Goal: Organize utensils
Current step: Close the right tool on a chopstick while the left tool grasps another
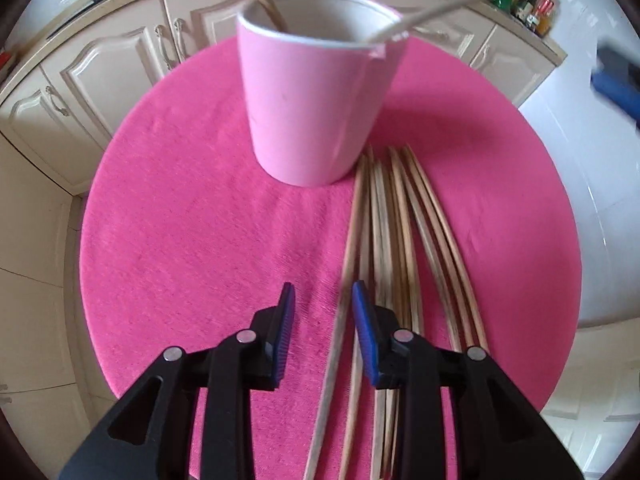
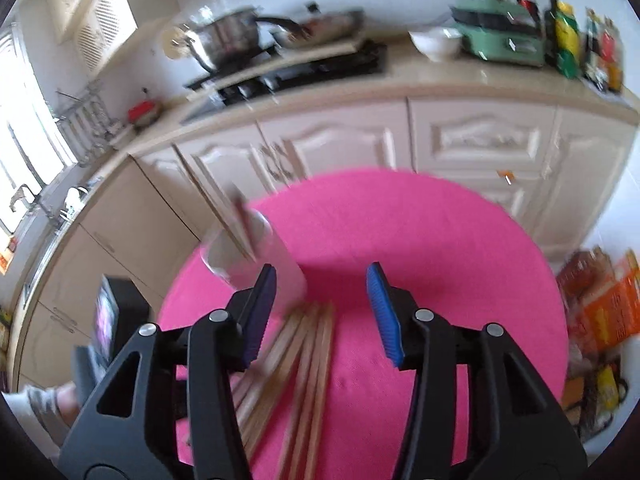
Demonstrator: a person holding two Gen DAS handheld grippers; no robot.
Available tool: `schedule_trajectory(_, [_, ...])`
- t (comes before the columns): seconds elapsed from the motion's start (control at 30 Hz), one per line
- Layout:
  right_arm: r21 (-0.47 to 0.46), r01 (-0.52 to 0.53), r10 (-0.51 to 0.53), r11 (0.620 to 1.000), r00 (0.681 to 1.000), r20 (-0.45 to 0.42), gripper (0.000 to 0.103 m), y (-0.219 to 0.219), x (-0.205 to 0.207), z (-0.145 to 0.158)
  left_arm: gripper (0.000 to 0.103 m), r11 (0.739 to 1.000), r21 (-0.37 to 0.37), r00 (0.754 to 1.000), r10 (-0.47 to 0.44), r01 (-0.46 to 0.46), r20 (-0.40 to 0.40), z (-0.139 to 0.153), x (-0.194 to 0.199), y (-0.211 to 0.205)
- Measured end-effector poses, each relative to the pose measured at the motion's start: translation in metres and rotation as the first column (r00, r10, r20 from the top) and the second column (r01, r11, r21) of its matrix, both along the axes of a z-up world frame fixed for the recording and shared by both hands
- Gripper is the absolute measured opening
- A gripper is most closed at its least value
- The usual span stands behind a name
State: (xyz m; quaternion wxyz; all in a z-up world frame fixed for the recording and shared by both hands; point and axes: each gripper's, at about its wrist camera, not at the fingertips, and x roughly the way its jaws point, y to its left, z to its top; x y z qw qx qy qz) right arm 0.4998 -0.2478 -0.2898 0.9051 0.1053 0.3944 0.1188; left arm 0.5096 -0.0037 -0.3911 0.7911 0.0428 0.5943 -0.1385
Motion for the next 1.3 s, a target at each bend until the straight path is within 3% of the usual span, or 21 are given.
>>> schedule_trajectory(0.27, [-0.038,0.01,-0.018,0.999,0.974,-0.226,0.047,-0.002,-0.003,-0.064,0.028,0.997,0.06,0.998,-0.037,0.04,-0.05,-0.008,0.011,-0.014])
schedule_trajectory(0.33, [-0.045,-0.007,-0.006,0.999,0.959,-0.284,0.046,0.002,-0.001,-0.077,0.021,0.996,0.065,0.997,-0.051,0.055,-0.061,-0.008,0.017,-0.017])
schedule_trajectory(0.4, [-0.044,-0.029,0.013,0.999,0.941,-0.339,0.034,0.009,0.001,-0.087,0.007,0.995,0.074,0.995,-0.065,0.071,-0.078,-0.008,0.021,-0.023])
schedule_trajectory(0.5, [-0.04,-0.058,0.036,0.998,0.908,-0.417,0.028,0.016,0.007,-0.101,0.007,0.992,0.1,0.994,-0.069,0.077,-0.09,-0.01,0.027,-0.029])
schedule_trajectory(0.9, [-0.076,-0.174,0.106,0.982,0.836,-0.539,0.011,0.053,0.025,-0.124,0.006,1.0,0.011,0.992,-0.004,0.005,-0.123,0.001,0.015,0.0])
schedule_trajectory(1.3, [-0.155,-0.212,0.084,0.965,0.807,-0.585,0.007,0.076,0.048,-0.126,0.006,0.998,-0.017,0.994,0.051,-0.053,-0.099,0.012,-0.006,0.03])
